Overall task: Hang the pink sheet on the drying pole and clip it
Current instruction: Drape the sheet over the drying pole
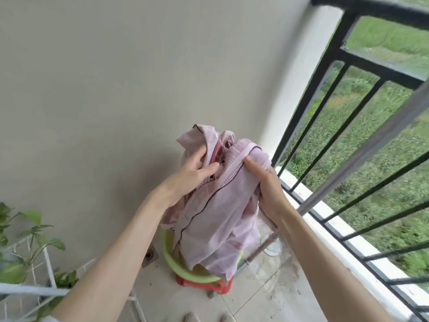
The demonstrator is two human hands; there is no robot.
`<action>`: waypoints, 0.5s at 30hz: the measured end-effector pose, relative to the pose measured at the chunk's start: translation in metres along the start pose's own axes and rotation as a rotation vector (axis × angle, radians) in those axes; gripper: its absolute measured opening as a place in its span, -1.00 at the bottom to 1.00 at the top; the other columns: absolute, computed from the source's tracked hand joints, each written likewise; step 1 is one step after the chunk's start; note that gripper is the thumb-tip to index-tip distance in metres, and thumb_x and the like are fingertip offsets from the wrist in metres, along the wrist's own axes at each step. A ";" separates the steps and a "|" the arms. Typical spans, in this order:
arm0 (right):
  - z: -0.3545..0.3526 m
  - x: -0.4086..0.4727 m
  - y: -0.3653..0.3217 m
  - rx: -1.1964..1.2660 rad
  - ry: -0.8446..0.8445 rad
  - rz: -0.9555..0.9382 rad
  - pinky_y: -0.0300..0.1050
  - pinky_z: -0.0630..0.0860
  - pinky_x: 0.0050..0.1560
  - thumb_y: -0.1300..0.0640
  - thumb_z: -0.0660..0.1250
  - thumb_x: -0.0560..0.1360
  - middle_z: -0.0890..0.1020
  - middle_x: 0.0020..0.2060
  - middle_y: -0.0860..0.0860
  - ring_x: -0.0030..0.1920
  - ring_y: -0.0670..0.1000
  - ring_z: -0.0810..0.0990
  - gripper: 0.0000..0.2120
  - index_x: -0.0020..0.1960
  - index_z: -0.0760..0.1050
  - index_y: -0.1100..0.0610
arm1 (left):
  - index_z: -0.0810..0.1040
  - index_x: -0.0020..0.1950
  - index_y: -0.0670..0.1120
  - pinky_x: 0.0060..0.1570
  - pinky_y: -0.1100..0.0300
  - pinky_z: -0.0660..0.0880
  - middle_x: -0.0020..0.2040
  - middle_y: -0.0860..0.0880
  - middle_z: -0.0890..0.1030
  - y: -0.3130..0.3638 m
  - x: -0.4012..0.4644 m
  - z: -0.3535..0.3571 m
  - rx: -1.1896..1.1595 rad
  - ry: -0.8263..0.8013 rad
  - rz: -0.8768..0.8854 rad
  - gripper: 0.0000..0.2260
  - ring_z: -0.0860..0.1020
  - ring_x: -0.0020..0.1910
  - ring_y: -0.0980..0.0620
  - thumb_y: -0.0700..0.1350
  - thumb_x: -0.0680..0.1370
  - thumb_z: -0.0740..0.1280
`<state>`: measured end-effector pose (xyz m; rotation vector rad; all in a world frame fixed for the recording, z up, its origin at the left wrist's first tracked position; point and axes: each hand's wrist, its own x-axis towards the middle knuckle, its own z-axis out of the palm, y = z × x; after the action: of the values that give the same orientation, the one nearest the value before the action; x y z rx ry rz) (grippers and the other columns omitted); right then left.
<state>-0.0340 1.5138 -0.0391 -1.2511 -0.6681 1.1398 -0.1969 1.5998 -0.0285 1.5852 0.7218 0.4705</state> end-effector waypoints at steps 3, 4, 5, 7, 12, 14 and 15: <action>0.007 0.003 -0.038 -0.019 -0.028 -0.040 -0.04 0.60 0.00 0.15 0.28 0.53 0.68 -0.04 0.16 -0.01 0.13 0.65 -0.74 0.16 0.53 0.25 | 0.31 0.32 0.32 0.43 0.03 0.17 0.42 0.17 0.31 0.034 0.004 -0.007 0.078 0.082 0.043 -0.62 0.26 0.40 0.17 0.05 0.53 0.24; 0.008 0.006 -0.053 -0.017 -0.036 -0.056 -0.05 0.60 -0.01 0.17 0.27 0.53 0.67 -0.04 0.17 -0.02 0.12 0.65 -0.74 0.17 0.52 0.25 | 0.31 0.30 0.34 0.43 0.05 0.18 0.41 0.19 0.32 0.048 0.005 -0.011 0.085 0.088 0.044 -0.65 0.27 0.39 0.18 0.04 0.56 0.23; 0.009 0.009 -0.067 -0.013 -0.038 -0.070 -0.06 0.60 -0.03 0.18 0.27 0.54 0.67 -0.06 0.16 -0.03 0.12 0.65 -0.75 0.17 0.52 0.25 | 0.31 0.30 0.33 0.40 0.06 0.22 0.39 0.20 0.35 0.062 0.007 -0.016 0.085 0.076 0.040 -0.66 0.32 0.36 0.19 0.03 0.58 0.22; 0.012 0.012 -0.097 -0.007 -0.055 -0.085 -0.07 0.61 -0.04 0.18 0.25 0.55 0.68 -0.09 0.14 -0.05 0.10 0.65 -0.75 0.17 0.52 0.25 | 0.35 0.30 0.29 0.30 0.07 0.37 0.33 0.18 0.44 0.093 0.005 -0.024 0.045 0.033 0.030 -0.69 0.45 0.27 0.18 0.03 0.58 0.21; 0.026 0.014 -0.179 0.002 -0.096 -0.149 -0.07 0.59 0.02 0.09 0.25 0.54 0.65 -0.04 0.16 -0.07 0.08 0.64 -0.73 0.14 0.53 0.23 | 0.46 0.09 0.21 -0.05 0.15 0.54 0.21 0.11 0.55 0.177 0.008 -0.033 -0.052 -0.012 0.136 -0.87 0.59 0.06 0.09 0.04 0.58 0.18; 0.032 0.008 -0.221 0.012 -0.116 -0.252 -0.04 0.56 0.09 0.05 0.25 0.54 0.65 -0.03 0.17 -0.03 0.10 0.62 -0.68 0.18 0.52 0.25 | 0.36 0.08 -0.01 0.05 0.13 0.48 0.13 0.01 0.52 0.218 0.015 -0.032 -0.095 -0.030 0.307 -0.89 0.55 0.03 0.09 -0.02 0.60 0.16; 0.033 0.004 -0.243 0.026 -0.144 -0.310 -0.05 0.55 0.11 0.03 0.24 0.54 0.66 -0.05 0.15 -0.03 0.10 0.63 -0.66 0.18 0.52 0.25 | 0.34 0.07 -0.02 0.14 0.12 0.41 0.08 -0.02 0.50 0.239 0.018 -0.031 -0.104 -0.043 0.399 -0.92 0.52 0.04 0.08 -0.05 0.61 0.16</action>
<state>0.0089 1.5491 0.1999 -1.0080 -0.9183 0.9821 -0.1621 1.6263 0.2095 1.6380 0.3399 0.7498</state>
